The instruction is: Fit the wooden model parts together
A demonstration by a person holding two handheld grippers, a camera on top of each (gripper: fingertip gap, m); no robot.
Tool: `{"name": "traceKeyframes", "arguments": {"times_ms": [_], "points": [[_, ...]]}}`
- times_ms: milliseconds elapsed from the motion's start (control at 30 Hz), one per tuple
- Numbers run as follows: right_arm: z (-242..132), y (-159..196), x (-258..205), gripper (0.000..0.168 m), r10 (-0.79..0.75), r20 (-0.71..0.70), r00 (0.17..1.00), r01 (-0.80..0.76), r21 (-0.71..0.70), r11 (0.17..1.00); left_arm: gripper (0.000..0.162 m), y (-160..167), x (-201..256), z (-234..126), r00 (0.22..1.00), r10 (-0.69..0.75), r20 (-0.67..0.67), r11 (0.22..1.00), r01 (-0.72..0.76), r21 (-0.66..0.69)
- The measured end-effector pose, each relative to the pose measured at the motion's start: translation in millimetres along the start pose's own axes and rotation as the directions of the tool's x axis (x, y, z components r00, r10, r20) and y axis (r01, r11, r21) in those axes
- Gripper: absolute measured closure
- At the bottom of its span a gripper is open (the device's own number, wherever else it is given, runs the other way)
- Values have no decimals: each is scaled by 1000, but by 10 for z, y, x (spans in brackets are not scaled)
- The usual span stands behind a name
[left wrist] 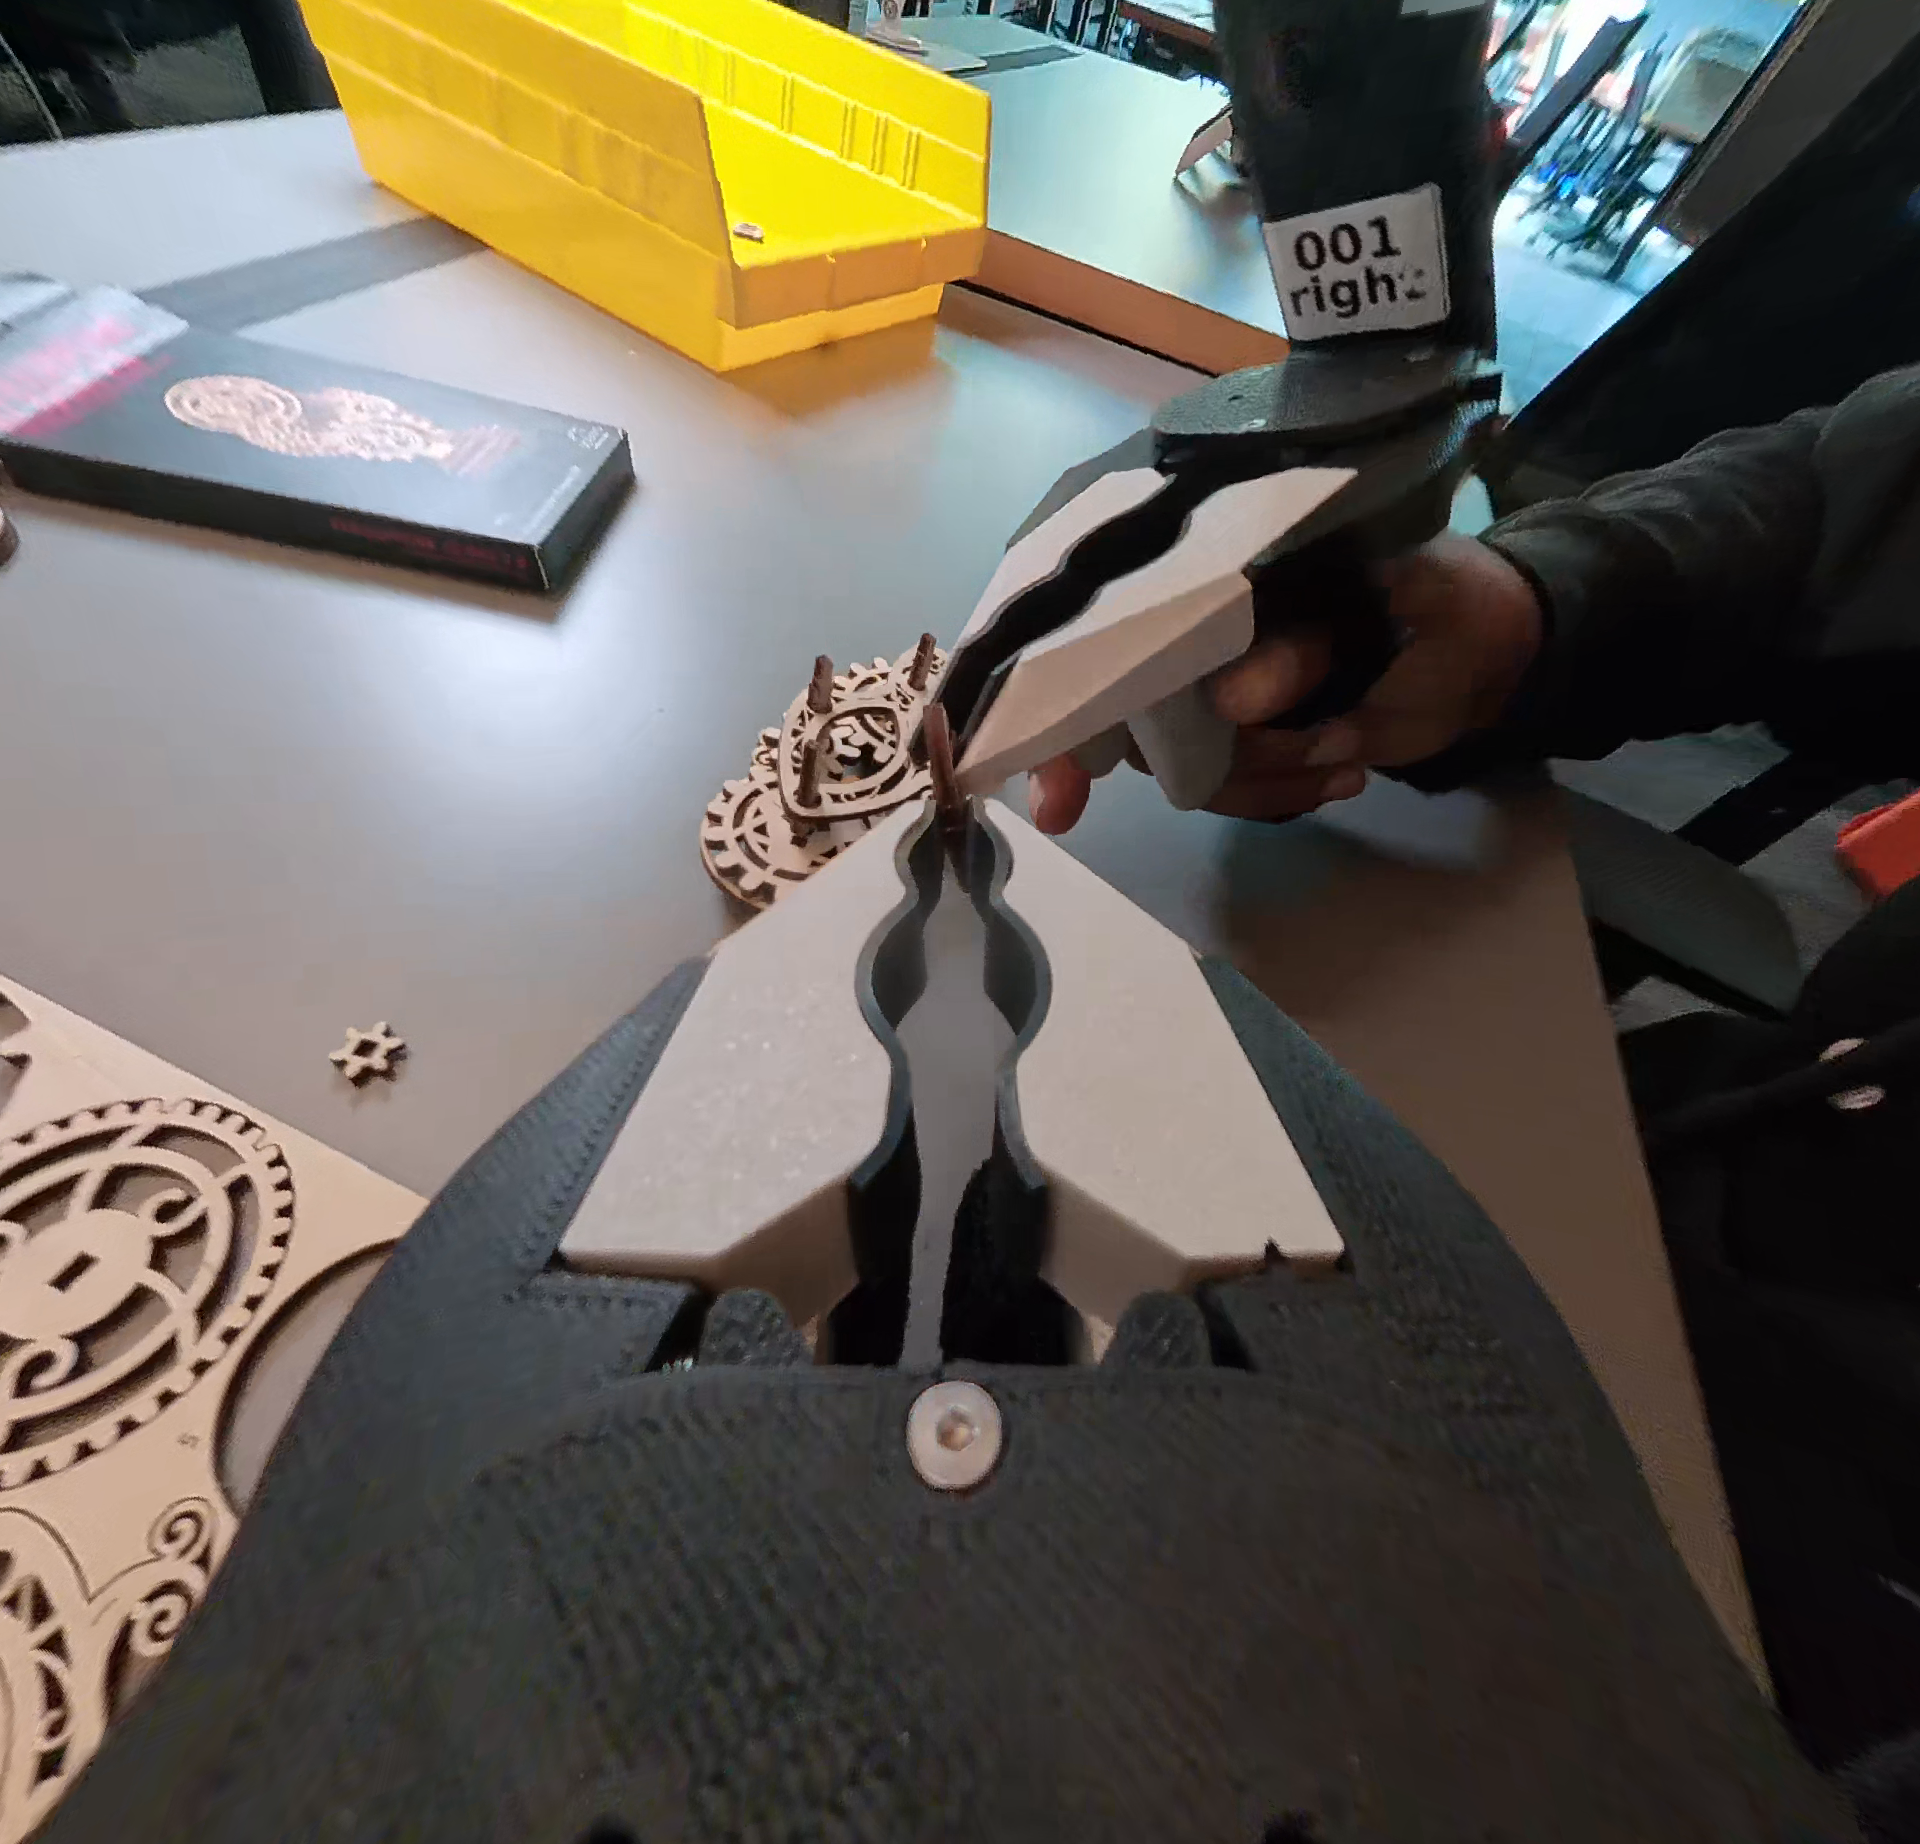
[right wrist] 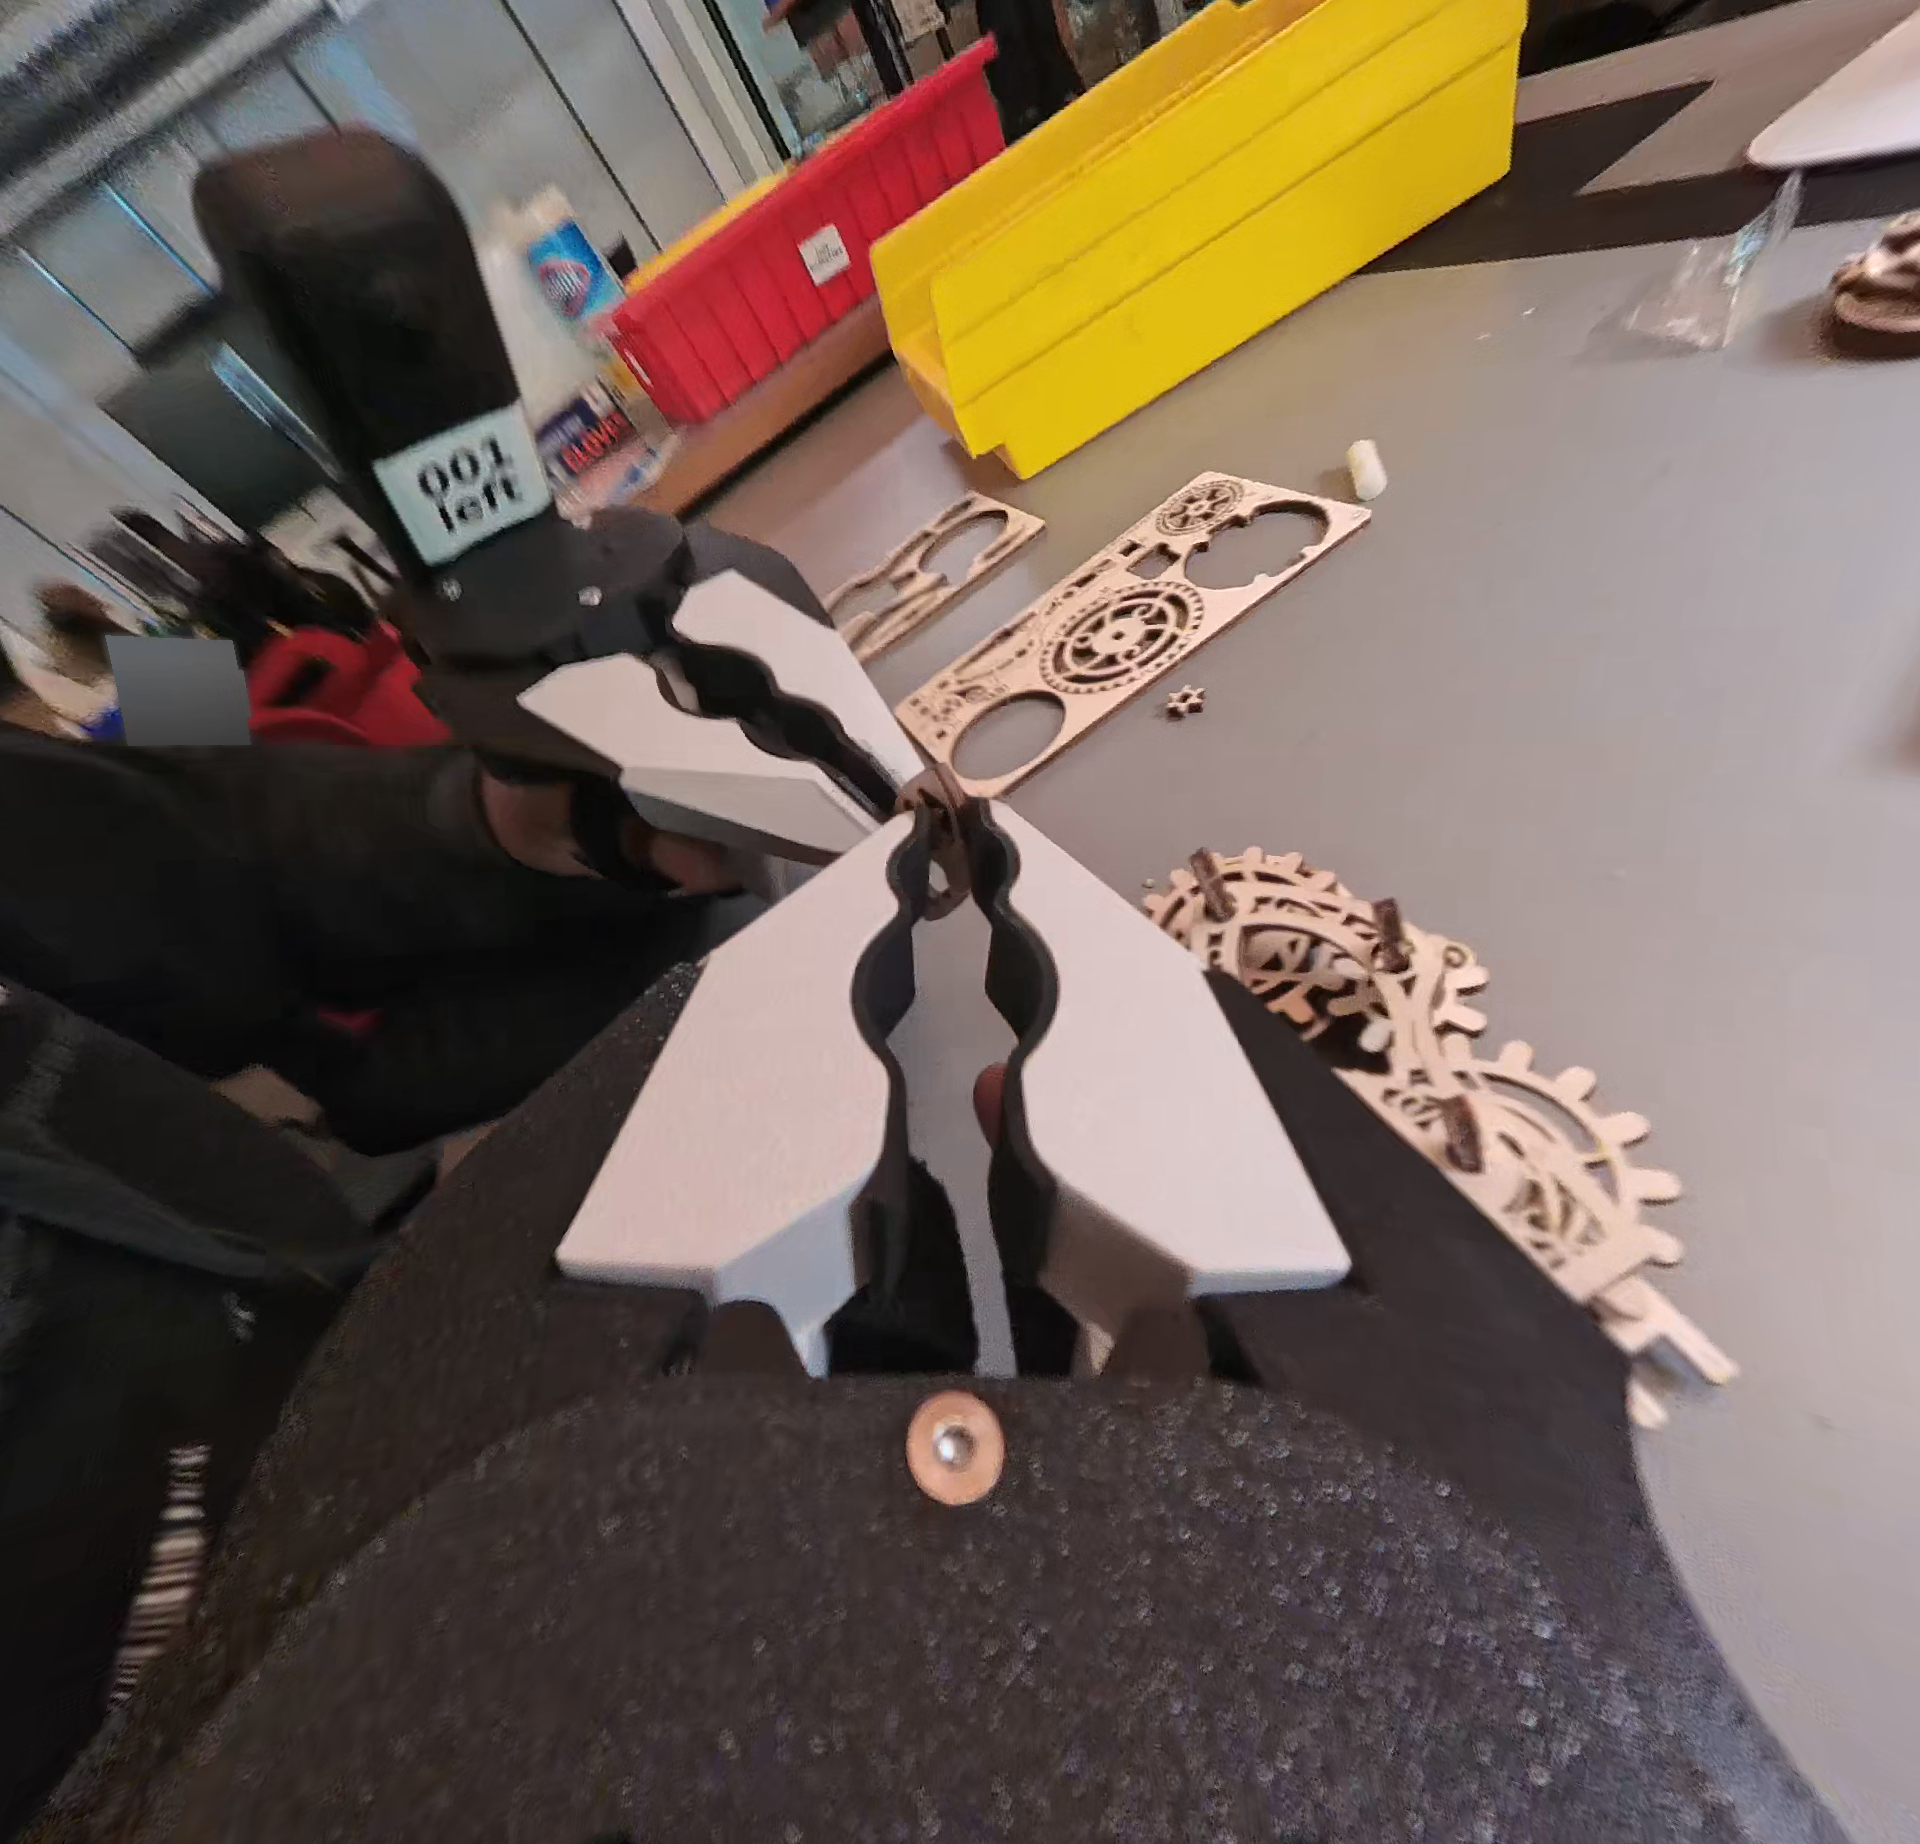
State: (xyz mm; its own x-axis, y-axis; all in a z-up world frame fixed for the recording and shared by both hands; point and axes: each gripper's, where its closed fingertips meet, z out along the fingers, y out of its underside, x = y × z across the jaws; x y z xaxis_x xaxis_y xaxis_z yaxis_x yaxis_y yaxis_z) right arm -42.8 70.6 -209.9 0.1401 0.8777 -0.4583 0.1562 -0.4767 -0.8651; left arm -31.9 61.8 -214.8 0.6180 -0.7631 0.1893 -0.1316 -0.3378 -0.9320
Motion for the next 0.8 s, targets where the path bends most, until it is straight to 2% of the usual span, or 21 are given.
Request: {"name": "traceKeyframes", "arguments": {"times_ms": [67, 133, 233, 333, 467, 667, 800], "points": [[-36, -77, -68, 163, 109, 107, 988, -116, 62, 991, 159, -92, 47, -25, 999, 39, -7, 998, -39, 56], [-64, -126, -99, 162, 193, 213, 958, -210, 63, 976, 159, -169, 63, -45, 1000, 20, -15, 995, -19, 99], [-97, -206, -123, 163, 163, 248, 955, -193, 99, 976, 161, -262, 63, -57, 1000, -8, -16, 988, 11, 151], [-125, -257, -162, 164, 222, 315, 923, -264, 99, 959, 161, -325, 88, -80, 998, -48, -43, 980, 55, 191], [-128, -268, -183, 164, 203, 295, 933, -242, 99, 965, 159, -347, 134, -93, 1000, 8, -24, 979, -3, 206], [-128, -212, -95, 165, 100, 154, 983, -117, 108, 987, 159, -275, 111, -13, 995, 84, 54, 985, -91, 147], [-174, -276, -79, 164, 40, 147, 988, -61, 147, 987, 160, -340, 84, 20, 999, 29, 34, 984, -35, 176]]}}
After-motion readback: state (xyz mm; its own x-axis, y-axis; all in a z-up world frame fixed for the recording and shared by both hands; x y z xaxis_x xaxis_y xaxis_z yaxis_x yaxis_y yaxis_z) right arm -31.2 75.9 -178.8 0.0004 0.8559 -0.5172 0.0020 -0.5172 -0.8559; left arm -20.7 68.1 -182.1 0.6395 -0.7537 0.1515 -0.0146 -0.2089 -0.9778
